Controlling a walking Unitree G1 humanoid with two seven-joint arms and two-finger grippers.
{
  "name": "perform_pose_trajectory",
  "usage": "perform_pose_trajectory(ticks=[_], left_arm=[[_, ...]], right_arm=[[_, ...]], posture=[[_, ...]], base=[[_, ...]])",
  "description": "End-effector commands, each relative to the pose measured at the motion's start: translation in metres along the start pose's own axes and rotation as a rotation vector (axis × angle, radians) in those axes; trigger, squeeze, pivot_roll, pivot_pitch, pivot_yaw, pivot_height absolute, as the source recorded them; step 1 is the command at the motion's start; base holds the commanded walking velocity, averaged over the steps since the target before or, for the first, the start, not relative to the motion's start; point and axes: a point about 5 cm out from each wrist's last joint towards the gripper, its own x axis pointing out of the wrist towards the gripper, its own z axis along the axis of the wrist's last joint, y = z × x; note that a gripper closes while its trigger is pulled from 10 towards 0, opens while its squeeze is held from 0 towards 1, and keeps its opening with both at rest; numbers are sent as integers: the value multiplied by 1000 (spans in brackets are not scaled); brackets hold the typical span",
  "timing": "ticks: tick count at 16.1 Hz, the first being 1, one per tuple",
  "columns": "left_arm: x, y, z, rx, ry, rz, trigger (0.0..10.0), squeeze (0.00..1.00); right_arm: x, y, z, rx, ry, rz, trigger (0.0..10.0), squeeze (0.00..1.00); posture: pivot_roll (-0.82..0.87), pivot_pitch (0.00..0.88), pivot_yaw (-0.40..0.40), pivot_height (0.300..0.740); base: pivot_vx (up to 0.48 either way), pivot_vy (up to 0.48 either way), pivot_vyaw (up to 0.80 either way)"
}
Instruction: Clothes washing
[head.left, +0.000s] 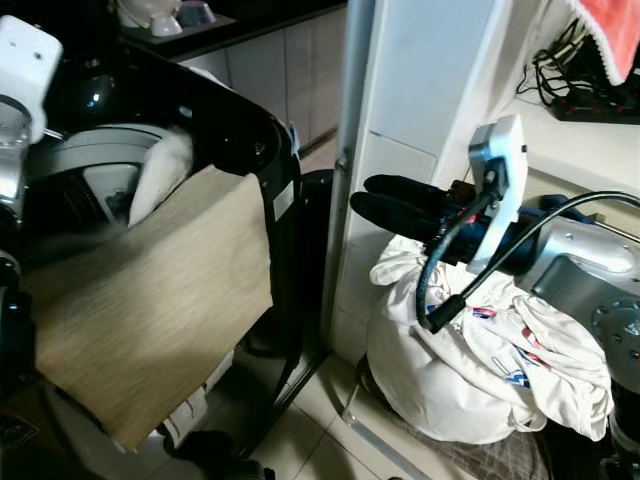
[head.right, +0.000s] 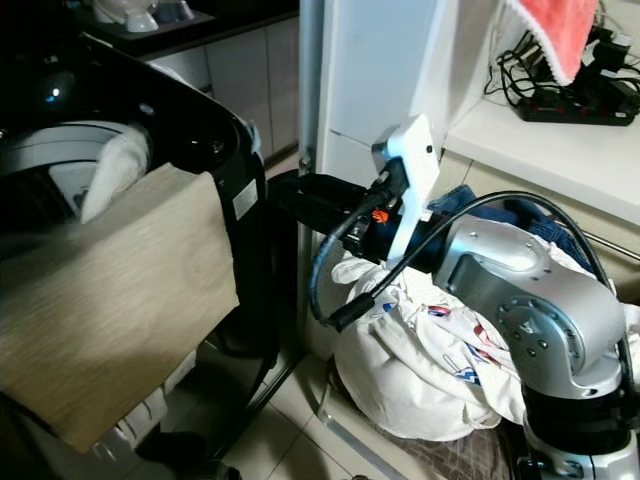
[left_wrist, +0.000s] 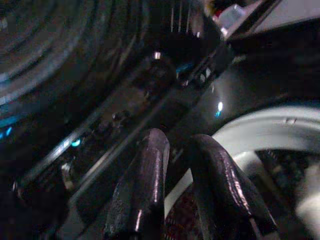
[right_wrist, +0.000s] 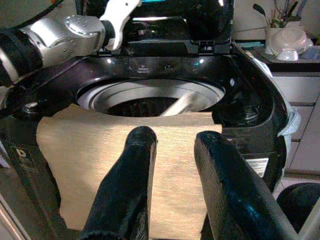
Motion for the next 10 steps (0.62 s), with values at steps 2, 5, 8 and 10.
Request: perform_pose_trajectory(ticks=[2,5,8,10], left_arm=[[0,9,5,4,-19,32,10000,1000],[-8,-51,48,-265,-302,-386,10000,886],[-38,-108,68,-417,-496,-673,10000,0],[-66,-146,79,-524,-570,-828,10000,0]], right_arm=[[2,-3,1,-11,16,-27,10000,0],[3,-24,-8,-65,82,-227,10000,0],[-6,-63,-27,-91,171,-583,10000,451],[-22,-86,-48,-79,287,-766,10000,1000]], posture=[[-77,0,15,740],[-74,0,17,740],[-85,0,25,740],[-87,0,23,740]], base=[[0,0,0],[0,0,0],[0,0,0],[0,0,0]])
